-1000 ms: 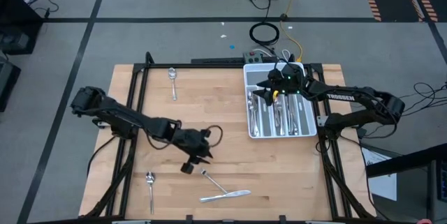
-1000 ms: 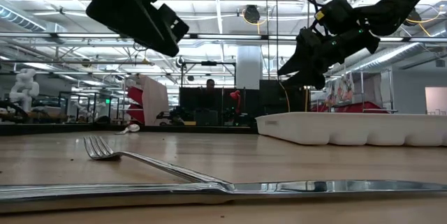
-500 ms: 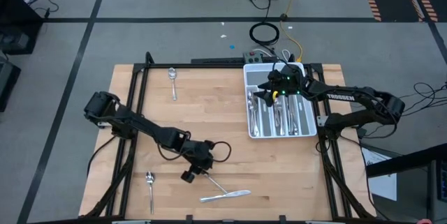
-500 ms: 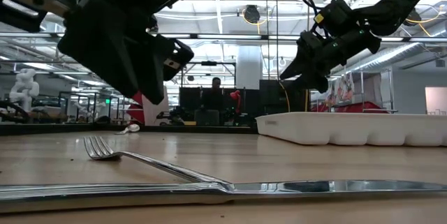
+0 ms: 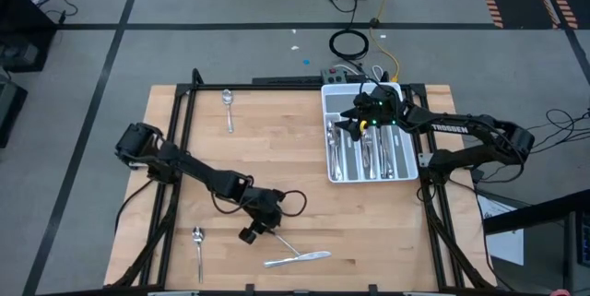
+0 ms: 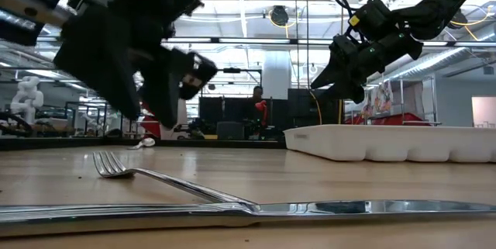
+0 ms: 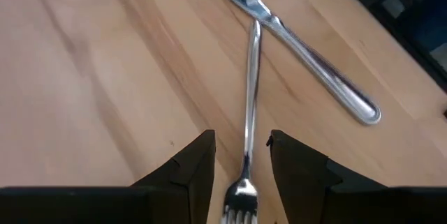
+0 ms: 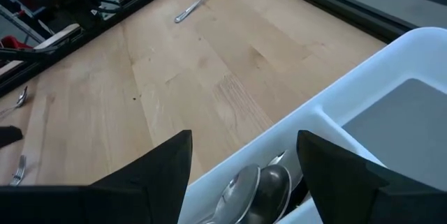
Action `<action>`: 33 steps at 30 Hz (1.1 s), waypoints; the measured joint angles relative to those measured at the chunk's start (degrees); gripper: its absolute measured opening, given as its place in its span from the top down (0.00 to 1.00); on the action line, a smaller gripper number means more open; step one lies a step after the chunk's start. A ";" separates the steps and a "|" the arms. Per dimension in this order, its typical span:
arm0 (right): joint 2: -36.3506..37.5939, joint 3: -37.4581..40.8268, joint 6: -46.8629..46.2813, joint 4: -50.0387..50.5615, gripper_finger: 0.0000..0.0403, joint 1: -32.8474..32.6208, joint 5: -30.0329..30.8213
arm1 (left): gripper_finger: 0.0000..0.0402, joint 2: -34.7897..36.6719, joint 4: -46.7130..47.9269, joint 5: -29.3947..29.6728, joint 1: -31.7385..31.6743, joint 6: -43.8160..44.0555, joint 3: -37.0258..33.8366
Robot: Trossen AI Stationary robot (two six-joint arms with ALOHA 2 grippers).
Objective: Sort silverware
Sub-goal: Put the silver fork into the white silverware tray
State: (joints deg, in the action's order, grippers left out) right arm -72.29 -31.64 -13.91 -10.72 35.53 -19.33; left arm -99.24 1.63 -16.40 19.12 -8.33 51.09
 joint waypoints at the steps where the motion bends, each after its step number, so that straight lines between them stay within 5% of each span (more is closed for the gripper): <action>1: 0.00 0.00 0.00 0.00 0.38 0.00 0.00 | 0.64 -0.78 -0.52 -0.34 0.11 0.03 -0.02; 15: 0.00 0.02 -0.24 2.47 0.38 0.00 -0.20 | 0.65 -11.29 -5.32 -0.29 0.63 -3.20 0.39; 22: 0.00 0.02 -0.39 2.45 0.38 0.00 -0.24 | 0.95 -12.10 -5.38 0.69 0.99 -3.86 0.50; 33: 0.58 0.02 -3.98 0.39 0.38 0.00 -1.81 | 0.97 -6.91 -2.50 3.48 -3.15 4.95 0.30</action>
State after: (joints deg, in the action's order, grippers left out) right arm -71.71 -31.62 -17.89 -10.33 35.53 -21.14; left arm -106.15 -0.88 -12.92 15.97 -3.37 51.39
